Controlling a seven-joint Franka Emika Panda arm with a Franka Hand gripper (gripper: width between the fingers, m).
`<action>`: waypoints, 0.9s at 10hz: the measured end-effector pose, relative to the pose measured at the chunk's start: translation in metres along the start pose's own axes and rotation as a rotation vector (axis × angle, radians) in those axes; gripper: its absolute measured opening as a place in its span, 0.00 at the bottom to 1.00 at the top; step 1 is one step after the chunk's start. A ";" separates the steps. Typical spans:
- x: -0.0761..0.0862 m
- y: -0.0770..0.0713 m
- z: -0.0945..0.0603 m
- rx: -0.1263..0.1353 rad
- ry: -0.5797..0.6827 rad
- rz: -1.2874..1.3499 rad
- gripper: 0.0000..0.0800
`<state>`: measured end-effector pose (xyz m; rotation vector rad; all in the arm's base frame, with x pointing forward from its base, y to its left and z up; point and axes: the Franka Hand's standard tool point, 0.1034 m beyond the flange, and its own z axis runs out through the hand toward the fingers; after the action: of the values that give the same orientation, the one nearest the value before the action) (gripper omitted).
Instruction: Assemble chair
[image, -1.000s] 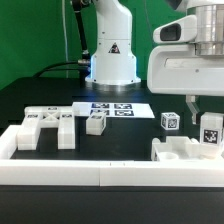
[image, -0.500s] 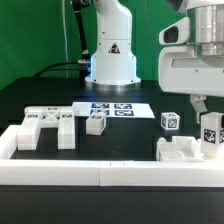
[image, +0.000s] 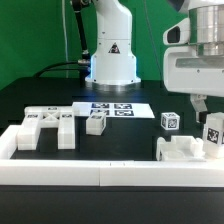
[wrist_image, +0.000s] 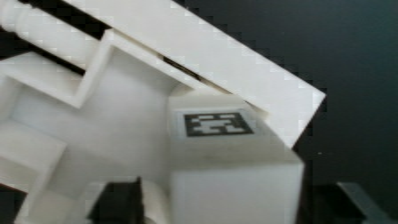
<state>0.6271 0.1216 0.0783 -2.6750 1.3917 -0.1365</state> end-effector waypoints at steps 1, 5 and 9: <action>-0.001 0.000 0.000 -0.008 -0.004 -0.068 0.79; 0.000 -0.003 0.002 -0.005 -0.004 -0.448 0.81; 0.000 -0.003 0.002 -0.016 0.005 -0.776 0.81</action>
Offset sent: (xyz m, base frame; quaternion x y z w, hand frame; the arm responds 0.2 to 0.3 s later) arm 0.0074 0.0051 0.0001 -0.0158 0.0025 -0.2070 0.9782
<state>0.6298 0.1240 0.0772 -3.0584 0.2830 -0.1956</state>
